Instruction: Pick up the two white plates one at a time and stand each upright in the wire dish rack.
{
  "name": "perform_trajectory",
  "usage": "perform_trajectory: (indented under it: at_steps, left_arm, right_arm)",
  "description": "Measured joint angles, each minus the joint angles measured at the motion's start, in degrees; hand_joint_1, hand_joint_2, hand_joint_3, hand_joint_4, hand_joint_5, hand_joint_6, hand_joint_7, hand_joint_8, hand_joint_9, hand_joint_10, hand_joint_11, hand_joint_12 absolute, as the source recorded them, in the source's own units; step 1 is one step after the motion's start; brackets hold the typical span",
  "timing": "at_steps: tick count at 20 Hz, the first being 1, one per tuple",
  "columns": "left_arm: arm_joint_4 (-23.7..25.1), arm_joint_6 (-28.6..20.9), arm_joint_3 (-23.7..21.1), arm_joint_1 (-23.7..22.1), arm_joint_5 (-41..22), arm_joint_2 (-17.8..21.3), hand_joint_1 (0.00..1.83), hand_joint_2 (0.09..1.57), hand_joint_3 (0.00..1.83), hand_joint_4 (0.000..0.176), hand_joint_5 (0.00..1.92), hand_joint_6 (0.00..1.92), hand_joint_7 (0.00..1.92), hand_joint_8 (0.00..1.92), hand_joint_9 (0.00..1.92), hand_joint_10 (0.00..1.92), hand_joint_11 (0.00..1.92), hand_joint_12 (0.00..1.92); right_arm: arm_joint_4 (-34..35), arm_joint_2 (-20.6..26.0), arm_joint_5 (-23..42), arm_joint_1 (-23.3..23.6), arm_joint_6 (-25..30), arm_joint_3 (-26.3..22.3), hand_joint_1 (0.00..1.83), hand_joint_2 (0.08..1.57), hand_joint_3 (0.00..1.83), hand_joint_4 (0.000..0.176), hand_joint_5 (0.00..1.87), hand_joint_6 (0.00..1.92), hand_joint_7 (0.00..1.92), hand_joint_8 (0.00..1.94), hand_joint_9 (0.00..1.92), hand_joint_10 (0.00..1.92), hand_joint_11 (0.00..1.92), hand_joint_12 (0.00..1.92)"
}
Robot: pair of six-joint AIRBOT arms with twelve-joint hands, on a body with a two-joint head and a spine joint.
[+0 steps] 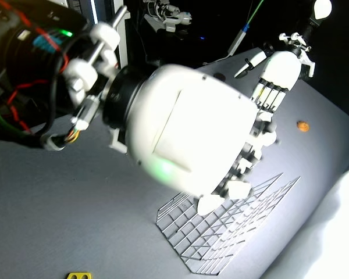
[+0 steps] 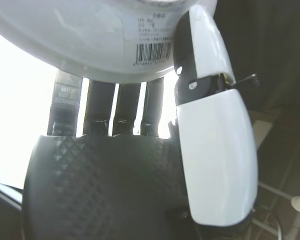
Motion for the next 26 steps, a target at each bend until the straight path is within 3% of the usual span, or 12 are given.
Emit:
perform_trajectory:
  at_steps: [3,10,12,14,21,26]
  left_arm:
    - [0.0,0.6,0.0,1.2,0.0,0.0,0.0,1.13,0.0,0.0,0.0,0.0,0.0,0.0,0.0,0.0,0.0,0.0]
    - [0.1,2.2,0.7,3.3,1.2,-0.4,0.0,1.13,0.0,0.0,0.0,0.0,0.0,0.0,0.0,0.0,0.0,0.0]
    - [-0.3,2.4,0.7,3.4,1.2,-0.7,0.0,1.13,0.0,0.0,0.0,0.0,0.0,0.0,0.0,0.0,0.0,0.0]
    - [-0.2,2.6,0.9,3.4,1.0,-0.7,0.0,1.13,0.0,0.0,0.0,0.0,0.0,0.0,0.0,0.0,0.0,0.0]
    - [-0.2,3.4,2.1,3.5,1.3,-1.1,0.0,1.13,0.0,0.0,0.0,0.0,0.0,0.0,0.0,0.0,0.0,0.0]
    - [-0.2,3.9,2.2,3.5,1.3,-1.0,0.0,1.13,0.0,0.0,0.0,0.0,0.01,0.0,0.0,0.0,0.0,0.0]
  right_arm:
    - [-7.2,0.2,1.0,-0.5,7.2,0.9,1.21,1.13,0.0,0.026,0.93,1.1,1.0,0.95,1.12,0.35,0.69,1.24]
    - [-8.2,0.2,2.3,-1.0,9.8,2.0,1.2,1.14,0.0,0.026,0.9,1.15,0.97,1.0,1.11,0.36,0.68,1.26]
    - [-8.6,-0.3,2.3,-1.0,12.8,3.3,1.21,1.13,0.0,0.029,0.95,1.08,1.0,0.94,1.13,0.39,0.7,1.26]
    - [-11.8,-0.5,2.4,-1.0,16.9,5.2,1.2,1.14,0.0,0.026,0.9,1.15,0.96,1.0,1.11,0.38,0.69,1.27]
    - [-13.3,-1.6,-0.2,-1.0,21.0,6.6,1.21,1.12,0.0,0.025,0.93,1.09,1.03,0.92,1.14,0.37,0.73,1.22]
    - [-13.3,-2.1,-1.7,-1.0,21.7,7.0,1.2,1.15,0.0,0.023,0.88,1.18,0.96,1.01,1.1,0.35,0.69,1.26]
